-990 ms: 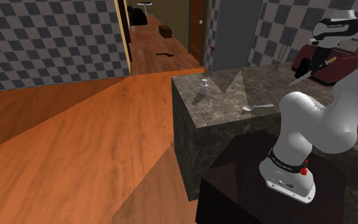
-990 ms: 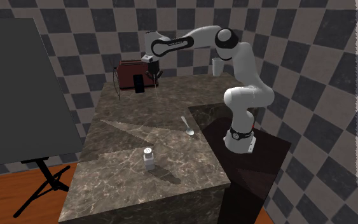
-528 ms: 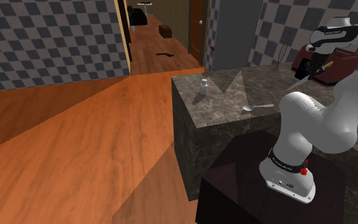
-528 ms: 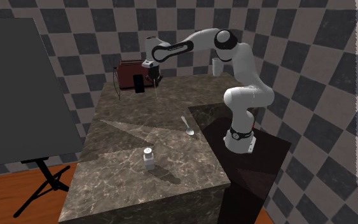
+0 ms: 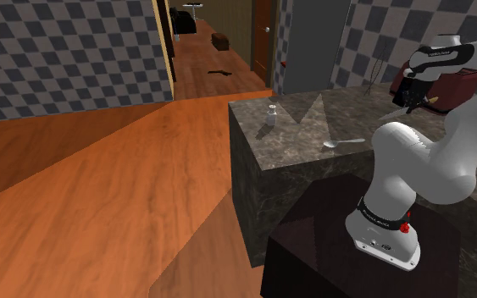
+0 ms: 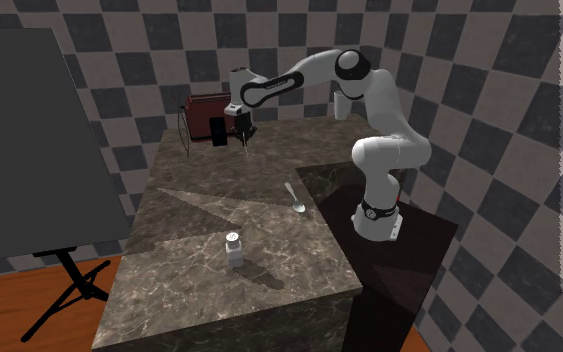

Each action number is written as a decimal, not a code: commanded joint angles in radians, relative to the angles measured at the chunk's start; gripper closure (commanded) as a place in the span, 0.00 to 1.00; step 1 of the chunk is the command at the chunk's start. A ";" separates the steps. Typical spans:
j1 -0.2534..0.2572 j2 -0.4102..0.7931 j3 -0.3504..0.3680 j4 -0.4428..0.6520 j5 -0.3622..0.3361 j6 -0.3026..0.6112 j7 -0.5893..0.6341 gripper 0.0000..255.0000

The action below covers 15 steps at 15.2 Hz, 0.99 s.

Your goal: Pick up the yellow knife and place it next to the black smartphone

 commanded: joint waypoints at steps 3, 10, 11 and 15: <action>0.002 -0.003 -0.003 0.001 -0.002 0.003 0.001 1.00; 0.003 -0.003 -0.003 0.001 -0.003 0.002 0.001 0.00; 0.003 -0.003 -0.003 0.001 -0.003 0.002 0.001 0.00; -0.008 0.037 0.036 0.038 0.038 -0.063 -0.021 0.00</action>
